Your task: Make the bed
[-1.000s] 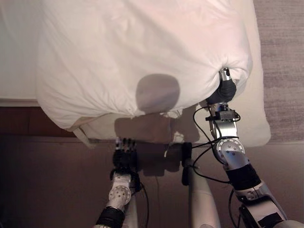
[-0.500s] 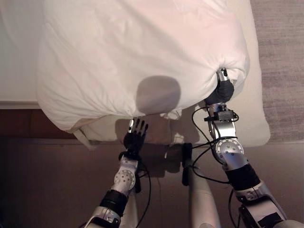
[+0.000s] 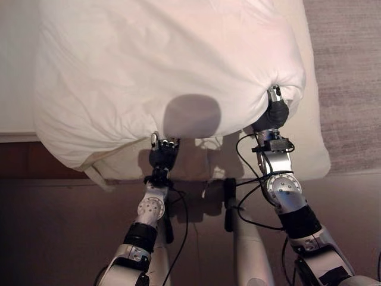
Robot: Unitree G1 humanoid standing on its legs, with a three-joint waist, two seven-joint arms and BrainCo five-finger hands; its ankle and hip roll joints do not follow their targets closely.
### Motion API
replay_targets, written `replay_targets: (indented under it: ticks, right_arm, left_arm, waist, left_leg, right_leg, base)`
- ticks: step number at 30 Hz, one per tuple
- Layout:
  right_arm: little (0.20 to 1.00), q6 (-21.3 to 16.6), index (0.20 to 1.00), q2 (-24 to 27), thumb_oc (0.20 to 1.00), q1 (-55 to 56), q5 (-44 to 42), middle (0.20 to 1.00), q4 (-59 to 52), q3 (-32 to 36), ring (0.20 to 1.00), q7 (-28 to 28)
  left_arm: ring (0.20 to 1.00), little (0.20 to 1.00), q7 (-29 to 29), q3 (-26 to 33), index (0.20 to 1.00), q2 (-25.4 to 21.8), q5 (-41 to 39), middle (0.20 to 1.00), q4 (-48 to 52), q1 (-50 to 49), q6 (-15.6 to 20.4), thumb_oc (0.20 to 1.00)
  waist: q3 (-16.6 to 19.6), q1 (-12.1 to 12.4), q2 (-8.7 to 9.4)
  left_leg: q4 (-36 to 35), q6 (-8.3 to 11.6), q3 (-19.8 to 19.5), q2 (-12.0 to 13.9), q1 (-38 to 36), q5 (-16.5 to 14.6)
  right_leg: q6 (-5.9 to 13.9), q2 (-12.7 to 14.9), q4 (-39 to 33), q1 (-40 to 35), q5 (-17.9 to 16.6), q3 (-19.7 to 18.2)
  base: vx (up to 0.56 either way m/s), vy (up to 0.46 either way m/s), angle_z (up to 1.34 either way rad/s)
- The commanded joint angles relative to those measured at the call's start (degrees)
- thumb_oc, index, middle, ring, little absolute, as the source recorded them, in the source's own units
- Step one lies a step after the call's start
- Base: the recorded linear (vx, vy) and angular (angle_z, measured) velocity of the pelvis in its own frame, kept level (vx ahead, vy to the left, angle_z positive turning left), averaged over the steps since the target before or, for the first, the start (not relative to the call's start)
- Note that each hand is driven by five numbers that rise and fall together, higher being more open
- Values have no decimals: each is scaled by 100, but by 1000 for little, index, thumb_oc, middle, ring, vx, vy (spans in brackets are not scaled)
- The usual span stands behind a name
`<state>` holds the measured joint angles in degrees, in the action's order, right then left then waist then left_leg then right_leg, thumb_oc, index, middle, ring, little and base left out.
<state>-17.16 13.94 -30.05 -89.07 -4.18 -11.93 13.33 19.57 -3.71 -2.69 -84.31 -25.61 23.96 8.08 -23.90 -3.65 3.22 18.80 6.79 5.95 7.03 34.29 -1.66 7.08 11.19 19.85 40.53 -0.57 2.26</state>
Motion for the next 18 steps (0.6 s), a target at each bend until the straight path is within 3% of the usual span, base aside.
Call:
replay_targets:
  ticks: [1, 18]
  right_arm:
    - [200, -38, 200, -163, 200, -119, 80, 200, -609, 179, 200, 585]
    - [200, -11, 200, -171, 200, 45, 235, 200, -615, 459, 200, 575]
  left_arm:
    - [1000, 1000, 501, 103, 1000, -28, -85, 1000, 522, 140, 85, 1000]
    - [1000, 1000, 460, 911, 1000, -282, -176, 1000, 831, 69, 588, 1000]
  waist:
    - [561, -29, 45]
    - [613, 78, -12]
  left_leg:
    - [-17, -346, 111, -279, 139, -39]
    - [-75, -354, 9, -317, 212, 31]
  right_leg:
    - [-9, -375, 126, -140, 68, 53]
    - [-20, -373, 139, -90, 74, 114]
  base:
    - [0, 0, 0]
    - [0, 0, 0]
